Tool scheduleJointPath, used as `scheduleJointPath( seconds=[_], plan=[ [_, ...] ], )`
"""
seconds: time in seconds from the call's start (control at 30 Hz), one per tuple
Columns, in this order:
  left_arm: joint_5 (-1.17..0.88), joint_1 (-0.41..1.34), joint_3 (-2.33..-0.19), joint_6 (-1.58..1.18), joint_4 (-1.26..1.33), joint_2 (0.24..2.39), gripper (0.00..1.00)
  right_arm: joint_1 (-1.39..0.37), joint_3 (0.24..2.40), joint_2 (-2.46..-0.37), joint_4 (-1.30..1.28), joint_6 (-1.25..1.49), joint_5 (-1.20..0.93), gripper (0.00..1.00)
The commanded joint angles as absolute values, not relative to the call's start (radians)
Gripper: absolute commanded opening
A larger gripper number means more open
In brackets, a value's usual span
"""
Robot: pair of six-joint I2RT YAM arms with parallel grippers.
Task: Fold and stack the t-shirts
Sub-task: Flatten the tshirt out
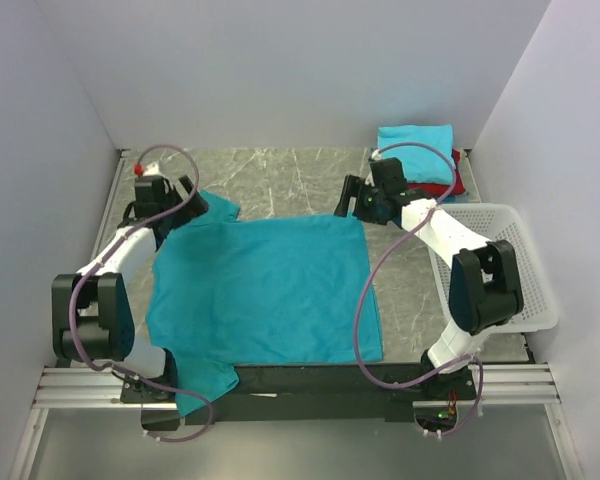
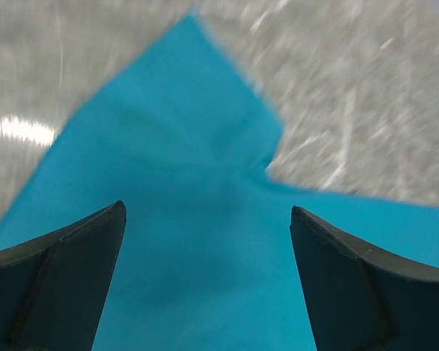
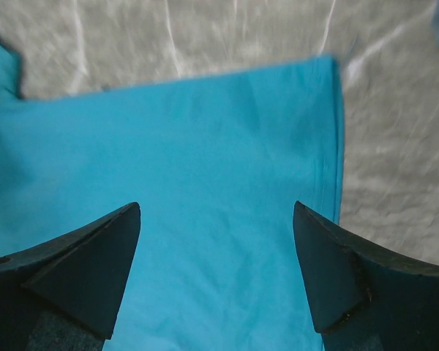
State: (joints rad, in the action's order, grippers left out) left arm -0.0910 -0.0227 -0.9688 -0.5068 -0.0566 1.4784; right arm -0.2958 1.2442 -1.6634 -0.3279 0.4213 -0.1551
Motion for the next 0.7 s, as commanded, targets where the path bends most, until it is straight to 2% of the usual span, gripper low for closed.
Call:
scheduleJointPath(
  seconds=[0.0, 0.2, 0.37, 0.67],
  plan=[
    [-0.085, -0.020, -0.884, -0.554, -0.048, 1.463, 1.00, -0.334, 1.232, -1.680, -0.345, 0.402, -0.149, 0.91],
    [-0.182, -0.046, -0.853, -0.581, 0.052, 1.557, 0.99, -0.351, 1.320, -1.813, -0.405, 0.377, -0.081, 0.91],
    [-0.187, -0.054, -0.935, -0.589, 0.060, 1.692, 0.99, -0.350, 1.399, -1.931, -0.442, 0.371, -0.061, 0.91],
    [-0.284, -0.077, -1.046, -0.594, 0.046, 1.865, 0.92, -0.330, 1.612, -2.130, -0.567, 0.345, -0.028, 0.91]
  ],
)
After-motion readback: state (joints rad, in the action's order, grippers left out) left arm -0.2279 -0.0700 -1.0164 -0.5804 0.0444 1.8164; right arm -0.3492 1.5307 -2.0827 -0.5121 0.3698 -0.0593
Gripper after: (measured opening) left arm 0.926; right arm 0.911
